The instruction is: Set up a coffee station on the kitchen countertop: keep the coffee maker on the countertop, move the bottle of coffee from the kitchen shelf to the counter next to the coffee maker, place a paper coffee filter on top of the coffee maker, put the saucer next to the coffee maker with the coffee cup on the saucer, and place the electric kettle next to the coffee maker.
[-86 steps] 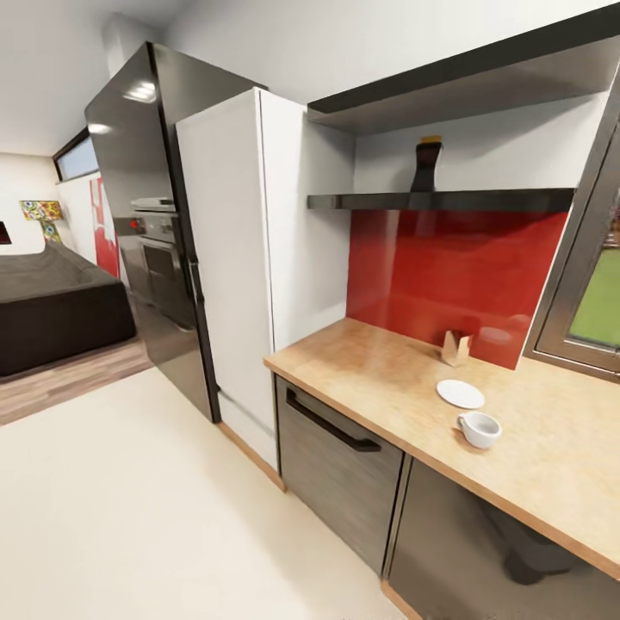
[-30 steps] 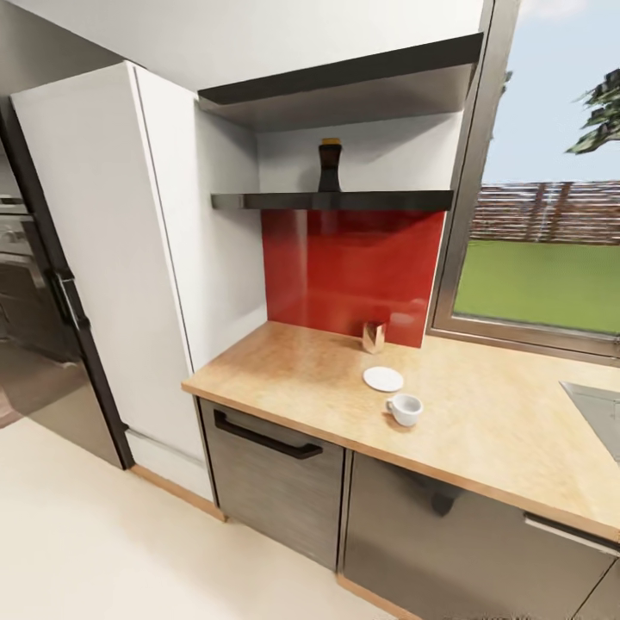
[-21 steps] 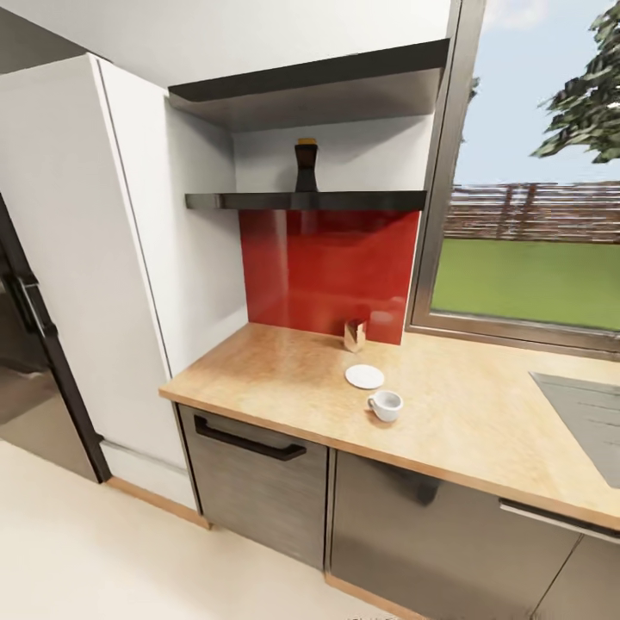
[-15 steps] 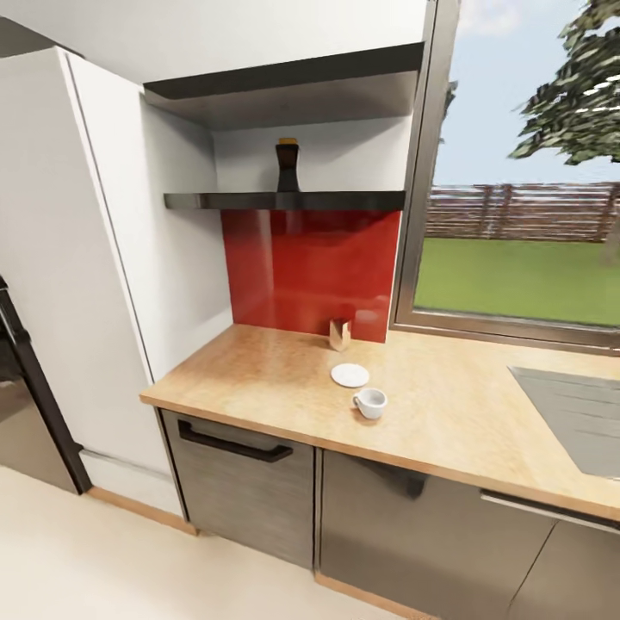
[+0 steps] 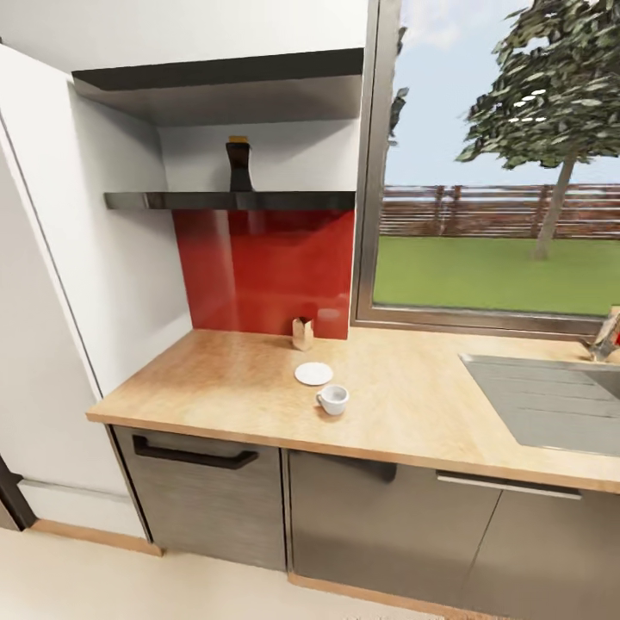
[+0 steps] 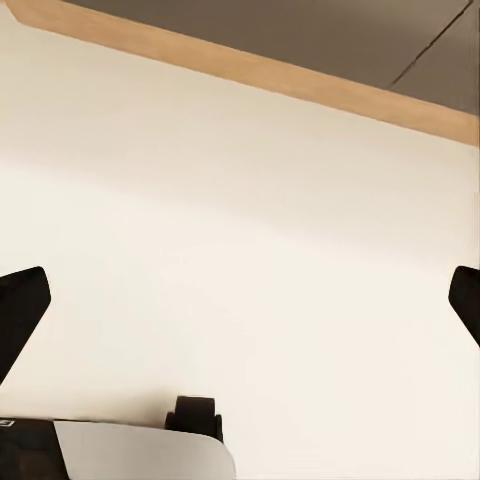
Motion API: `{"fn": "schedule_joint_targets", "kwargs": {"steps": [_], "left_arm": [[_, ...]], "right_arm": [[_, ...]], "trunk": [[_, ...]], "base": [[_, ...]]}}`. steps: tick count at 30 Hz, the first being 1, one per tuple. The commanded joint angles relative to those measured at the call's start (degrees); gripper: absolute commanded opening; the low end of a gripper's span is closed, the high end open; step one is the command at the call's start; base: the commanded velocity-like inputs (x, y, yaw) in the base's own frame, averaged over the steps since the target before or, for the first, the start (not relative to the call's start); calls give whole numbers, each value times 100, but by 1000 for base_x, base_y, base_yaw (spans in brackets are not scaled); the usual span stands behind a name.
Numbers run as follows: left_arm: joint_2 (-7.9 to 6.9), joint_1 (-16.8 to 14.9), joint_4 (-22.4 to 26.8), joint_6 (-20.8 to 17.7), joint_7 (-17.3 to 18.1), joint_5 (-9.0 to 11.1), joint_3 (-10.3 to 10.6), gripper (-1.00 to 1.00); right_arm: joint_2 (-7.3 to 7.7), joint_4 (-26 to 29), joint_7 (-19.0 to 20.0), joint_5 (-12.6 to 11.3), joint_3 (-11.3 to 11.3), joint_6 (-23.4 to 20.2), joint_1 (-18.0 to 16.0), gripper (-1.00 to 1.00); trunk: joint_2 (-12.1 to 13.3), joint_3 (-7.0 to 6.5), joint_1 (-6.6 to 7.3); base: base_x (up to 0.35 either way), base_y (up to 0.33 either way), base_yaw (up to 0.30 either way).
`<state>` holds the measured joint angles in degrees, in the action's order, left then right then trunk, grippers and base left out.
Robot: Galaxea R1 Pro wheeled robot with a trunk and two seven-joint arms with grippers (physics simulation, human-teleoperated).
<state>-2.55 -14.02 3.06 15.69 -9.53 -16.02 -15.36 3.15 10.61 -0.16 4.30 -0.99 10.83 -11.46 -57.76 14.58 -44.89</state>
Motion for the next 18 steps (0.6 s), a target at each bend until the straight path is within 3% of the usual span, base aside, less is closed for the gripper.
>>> {"fn": "schedule_joint_targets", "kwargs": {"steps": [1,7,18], "left_arm": [[0,-4,-7,22,-23,-60,-37,100],[0,-4,-7,24,-23,-60,-37,100],[-2,-4,-7,23,-23,-60,-39,100]], "right_arm": [[1,-7,-3,45,-6,16,-6,100],[1,-7,-8,45,-6,20,-6,100],[1,-7,-10,45,-6,24,-6,100]], "trunk": [[-5,7,0],[-5,7,0],[-5,7,0]], "base": [[0,88,-270],[0,185,-166],[0,296,-20]]}}
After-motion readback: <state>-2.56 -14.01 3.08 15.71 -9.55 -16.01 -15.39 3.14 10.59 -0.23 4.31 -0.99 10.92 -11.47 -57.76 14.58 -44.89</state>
